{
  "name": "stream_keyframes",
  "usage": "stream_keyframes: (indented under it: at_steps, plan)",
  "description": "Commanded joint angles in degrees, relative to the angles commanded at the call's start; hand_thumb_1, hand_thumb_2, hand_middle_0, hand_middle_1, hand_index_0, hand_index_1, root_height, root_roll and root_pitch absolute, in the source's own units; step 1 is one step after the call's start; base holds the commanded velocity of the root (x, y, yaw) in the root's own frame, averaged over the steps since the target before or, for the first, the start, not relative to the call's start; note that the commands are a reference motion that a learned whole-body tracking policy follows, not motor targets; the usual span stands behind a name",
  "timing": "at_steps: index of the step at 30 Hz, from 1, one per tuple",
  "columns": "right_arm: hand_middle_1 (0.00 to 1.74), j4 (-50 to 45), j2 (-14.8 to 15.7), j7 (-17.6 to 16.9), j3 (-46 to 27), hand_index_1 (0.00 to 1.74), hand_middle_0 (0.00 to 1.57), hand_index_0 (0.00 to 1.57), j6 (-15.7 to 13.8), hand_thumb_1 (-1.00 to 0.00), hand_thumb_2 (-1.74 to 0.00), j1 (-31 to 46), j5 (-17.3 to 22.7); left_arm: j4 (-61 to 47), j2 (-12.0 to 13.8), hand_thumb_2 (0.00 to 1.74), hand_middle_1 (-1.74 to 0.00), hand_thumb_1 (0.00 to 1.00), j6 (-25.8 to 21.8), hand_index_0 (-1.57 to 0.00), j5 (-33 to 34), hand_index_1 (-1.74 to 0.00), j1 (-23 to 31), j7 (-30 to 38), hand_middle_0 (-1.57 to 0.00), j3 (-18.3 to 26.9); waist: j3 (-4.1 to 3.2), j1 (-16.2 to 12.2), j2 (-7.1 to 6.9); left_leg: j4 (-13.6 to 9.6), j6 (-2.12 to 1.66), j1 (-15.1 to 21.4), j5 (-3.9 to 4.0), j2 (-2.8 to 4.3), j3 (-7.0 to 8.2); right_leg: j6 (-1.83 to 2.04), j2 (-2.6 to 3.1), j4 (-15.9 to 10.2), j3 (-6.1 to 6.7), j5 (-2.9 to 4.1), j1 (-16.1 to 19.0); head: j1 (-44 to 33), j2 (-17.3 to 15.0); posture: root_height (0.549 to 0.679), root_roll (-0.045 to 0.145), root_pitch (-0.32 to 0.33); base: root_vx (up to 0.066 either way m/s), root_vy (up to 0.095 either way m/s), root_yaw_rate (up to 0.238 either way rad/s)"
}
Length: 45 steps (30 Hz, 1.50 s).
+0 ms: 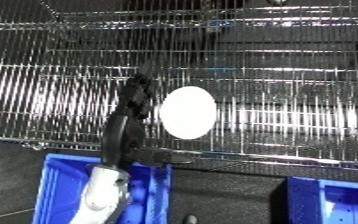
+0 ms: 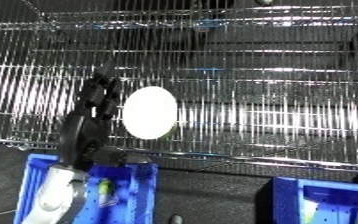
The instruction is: Pick up the object and place it into the box
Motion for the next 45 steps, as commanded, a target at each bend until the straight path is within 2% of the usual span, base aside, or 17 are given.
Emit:
stream_keyframes:
  at_steps: [9, 19, 29, 38, 45]
  plan:
    - [0.00, -1.6, 0.1, -0.9, 0.6, 0.00, 0.00, 0.00, -0.1, 0.00, 0.00, 0.1, 0.4, 2.5, -0.8, 0.00, 0.00, 0.00, 0.9, 0.00, 0.7, 0.00, -3.8, 0.4, 0.00, -0.9, 0.00, -1.8, 0.04, 1.0, 0.03, -0.9, -0.59, 0.13, 0.53, 0.11, 0.39, 0.2, 0.88, 0.22, -1.3, -0.5, 1.6, 0.638, -0.004, 0.106, 0.011, 0.001, -0.079]
    - [0.00, -2.7, -0.2, -1.0, 1.3, 0.00, 0.00, 0.00, -0.4, 0.00, 0.00, -0.1, 0.6, 6.6, -0.5, 0.87, -0.87, 0.50, 4.2, -0.79, -1.3, -0.87, -7.9, 1.0, -0.79, -1.4, 0.00, -3.5, -0.01, 1.0, -0.16, -1.1, -0.66, 0.35, 1.12, 0.27, 0.73, -0.4, 1.70, 0.53, -2.0, -1.8, 2.4, 0.638, -0.001, 0.117, -0.001, 0.009, -0.054]
    - [0.00, -3.4, 0.2, -1.5, 2.2, 0.00, 0.00, 0.00, -0.7, 0.00, 0.00, -0.7, 0.7, 10.5, -0.4, 1.74, -1.74, 1.00, 4.2, -1.57, -3.8, -1.74, -9.4, -1.0, -1.57, -0.6, 0.00, -4.0, -0.14, 0.5, -0.41, -1.1, -0.44, 0.60, 1.42, 0.29, 0.72, -0.6, 1.82, 0.54, -2.3, -2.7, 3.4, 0.638, 0.000, 0.122, -0.018, 0.010, -0.001]
    - [0.00, -3.4, 1.1, -1.9, 2.6, 0.00, 0.00, 0.00, -1.1, 0.00, 0.00, -0.8, 0.9, 11.1, -0.4, 1.74, -1.74, 1.00, 3.3, -1.57, -6.8, -1.74, -9.1, -3.1, -1.57, 0.1, 0.00, -3.6, 0.04, -0.7, -0.55, -0.5, -0.13, 0.43, 1.21, 0.44, 0.39, -1.2, 1.48, 0.63, -1.9, -3.1, 3.9, 0.640, 0.001, 0.125, -0.019, -0.002, 0.042]
    - [0.00, -4.2, 1.3, -2.8, 1.8, 0.00, 0.00, 0.00, -1.5, 0.00, 0.00, 0.5, 0.6, 5.7, -0.7, 1.74, -1.74, 1.00, -0.2, -1.57, -8.9, -1.74, -5.9, -4.3, -1.57, 1.1, 0.00, -2.4, 1.21, -1.9, -0.62, 0.3, 0.25, -0.37, 0.69, 0.39, -0.37, -1.7, 0.96, 0.51, -1.3, -1.2, 3.5, 0.641, 0.008, 0.124, -0.013, -0.004, 0.094]
